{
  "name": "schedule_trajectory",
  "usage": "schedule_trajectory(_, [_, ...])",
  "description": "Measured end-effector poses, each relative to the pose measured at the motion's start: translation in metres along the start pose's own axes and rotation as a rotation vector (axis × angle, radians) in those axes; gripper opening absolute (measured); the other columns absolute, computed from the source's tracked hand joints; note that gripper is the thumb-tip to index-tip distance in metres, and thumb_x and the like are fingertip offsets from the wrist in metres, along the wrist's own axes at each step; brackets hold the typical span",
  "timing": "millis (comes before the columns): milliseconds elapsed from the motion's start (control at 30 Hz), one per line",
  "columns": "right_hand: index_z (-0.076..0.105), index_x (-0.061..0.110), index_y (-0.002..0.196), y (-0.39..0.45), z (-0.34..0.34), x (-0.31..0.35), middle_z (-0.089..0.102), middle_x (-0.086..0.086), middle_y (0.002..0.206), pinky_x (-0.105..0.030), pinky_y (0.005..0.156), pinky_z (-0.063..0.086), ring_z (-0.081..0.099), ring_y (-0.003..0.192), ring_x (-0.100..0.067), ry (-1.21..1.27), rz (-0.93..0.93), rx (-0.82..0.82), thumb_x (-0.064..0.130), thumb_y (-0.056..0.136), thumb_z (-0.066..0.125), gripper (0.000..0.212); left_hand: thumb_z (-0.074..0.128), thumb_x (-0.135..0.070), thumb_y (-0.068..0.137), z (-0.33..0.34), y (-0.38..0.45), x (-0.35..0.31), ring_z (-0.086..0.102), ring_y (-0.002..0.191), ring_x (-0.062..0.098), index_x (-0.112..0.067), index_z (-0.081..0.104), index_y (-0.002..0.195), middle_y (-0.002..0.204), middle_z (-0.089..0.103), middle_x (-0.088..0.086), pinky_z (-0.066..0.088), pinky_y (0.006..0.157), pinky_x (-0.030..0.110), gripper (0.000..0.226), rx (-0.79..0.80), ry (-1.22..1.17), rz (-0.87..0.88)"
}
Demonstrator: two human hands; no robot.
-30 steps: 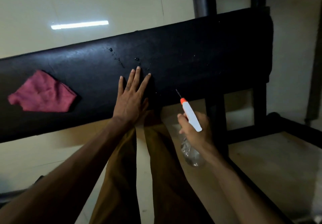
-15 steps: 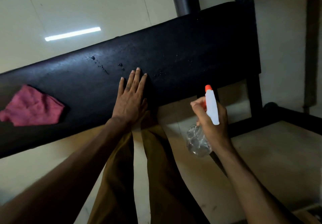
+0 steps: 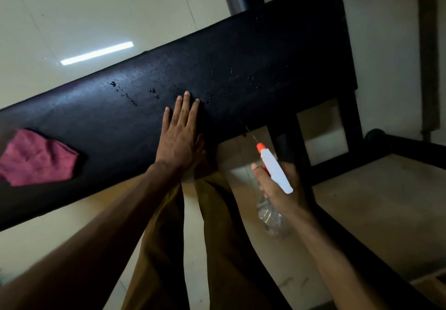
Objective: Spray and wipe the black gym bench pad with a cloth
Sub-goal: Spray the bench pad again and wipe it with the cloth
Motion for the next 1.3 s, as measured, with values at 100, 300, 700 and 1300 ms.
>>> schedule_trajectory(100, [0.063, 0.021, 0.072, 0.001, 0.01, 0.015, 0.062, 0.009, 0.059, -0.02, 0.052, 0.045, 0.058, 0.052, -0.002, 0.056, -0.034, 0.115, 0.032, 0.091, 0.072, 0.023, 0.053, -0.031, 0.1, -0.001, 0.0, 0.0, -0.011, 0.156, 0.024, -0.014, 0.003, 0.162, 0.169, -0.008, 0.01, -0.007, 0.127, 0.044, 0.082, -0.015, -0.032, -0.008])
schedule_trajectory(300, [0.058, 0.024, 0.07, 0.001, 0.01, 0.025, 0.057, 0.007, 0.061, -0.013, 0.05, 0.04, 0.057, 0.052, -0.002, 0.016, -0.042, -0.002, 0.033, 0.093, 0.07, 0.028, 0.056, -0.026, 0.097, -0.005, 0.001, 0.0, -0.008, 0.156, 0.021, -0.016, 0.011, 0.161, 0.17, -0.003, 0.006, -0.008, 0.126, 0.04, 0.079, -0.05, -0.151, -0.033])
schedule_trajectory(700, [0.064, 0.031, 0.076, 0.01, -0.042, -0.005, 0.068, 0.001, 0.067, -0.035, 0.057, 0.053, 0.063, 0.062, -0.015, 0.291, 0.029, -0.169, 0.042, 0.09, 0.069, 0.018, 0.056, -0.025, 0.094, -0.006, 0.0, 0.0, -0.008, 0.156, 0.021, -0.015, 0.013, 0.161, 0.17, -0.004, 0.006, -0.006, 0.127, 0.042, 0.08, -0.048, -0.193, -0.012])
schedule_trajectory(1300, [0.063, 0.003, 0.117, 0.047, -0.101, -0.013, 0.067, 0.004, 0.069, -0.025, 0.049, 0.046, 0.062, 0.061, -0.01, 0.637, 0.091, -0.353, 0.049, 0.079, 0.072, 0.061, 0.061, -0.02, 0.095, -0.006, 0.003, 0.002, -0.005, 0.157, 0.02, -0.017, 0.018, 0.16, 0.17, 0.001, 0.005, -0.005, 0.127, 0.041, 0.078, -0.069, -0.225, -0.02])
Point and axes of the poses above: each hand's wrist, its own y-axis towards the middle knuckle, its own z-axis out of the palm, x = y × z, the point moved 7 cm from there along y, towards the middle knuckle
